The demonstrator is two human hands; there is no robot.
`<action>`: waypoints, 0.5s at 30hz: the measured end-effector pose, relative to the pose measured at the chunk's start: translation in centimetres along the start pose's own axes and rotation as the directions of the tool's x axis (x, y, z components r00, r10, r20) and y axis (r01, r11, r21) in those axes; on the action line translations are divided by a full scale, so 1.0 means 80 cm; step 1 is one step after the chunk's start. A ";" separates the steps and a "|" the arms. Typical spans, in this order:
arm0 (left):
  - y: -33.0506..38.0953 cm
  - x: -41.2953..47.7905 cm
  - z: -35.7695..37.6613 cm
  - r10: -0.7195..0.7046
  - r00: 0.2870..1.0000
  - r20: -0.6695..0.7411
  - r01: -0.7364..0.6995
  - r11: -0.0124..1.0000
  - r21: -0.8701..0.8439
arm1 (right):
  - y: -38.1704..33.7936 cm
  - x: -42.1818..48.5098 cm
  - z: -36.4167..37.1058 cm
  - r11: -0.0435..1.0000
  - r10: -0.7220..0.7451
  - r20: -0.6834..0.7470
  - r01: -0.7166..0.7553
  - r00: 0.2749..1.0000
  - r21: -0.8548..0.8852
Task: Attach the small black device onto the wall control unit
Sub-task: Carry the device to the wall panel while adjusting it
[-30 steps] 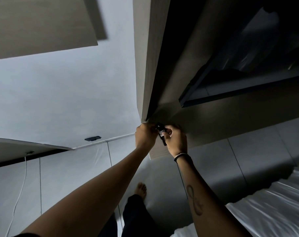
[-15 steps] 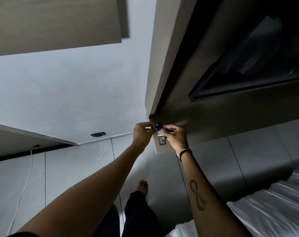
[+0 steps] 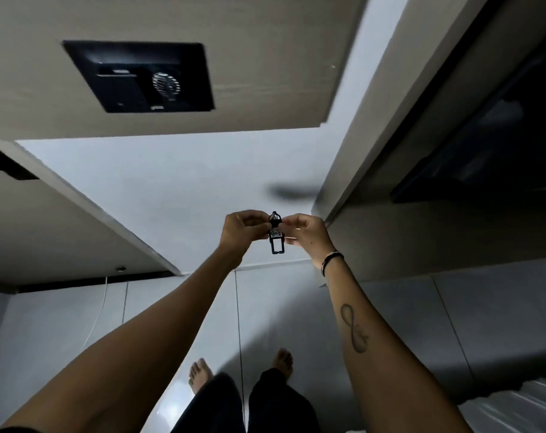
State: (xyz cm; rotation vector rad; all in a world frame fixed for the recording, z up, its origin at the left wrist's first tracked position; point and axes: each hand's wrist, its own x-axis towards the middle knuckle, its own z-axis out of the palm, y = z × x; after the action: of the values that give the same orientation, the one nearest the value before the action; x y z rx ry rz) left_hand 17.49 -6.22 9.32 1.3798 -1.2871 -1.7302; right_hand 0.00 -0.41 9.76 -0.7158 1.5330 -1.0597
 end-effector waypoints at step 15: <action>0.161 -0.079 -0.197 0.290 0.951 -0.106 -0.298 0.952 -0.066 | -0.192 -0.034 0.176 0.946 -0.289 0.113 0.302 0.951 -0.120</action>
State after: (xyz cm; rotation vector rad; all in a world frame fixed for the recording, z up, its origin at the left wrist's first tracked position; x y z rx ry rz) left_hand 32.62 -10.71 23.57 1.1436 -1.2818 -1.4796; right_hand 12.83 -8.00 24.62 -1.1031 1.4558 -1.1305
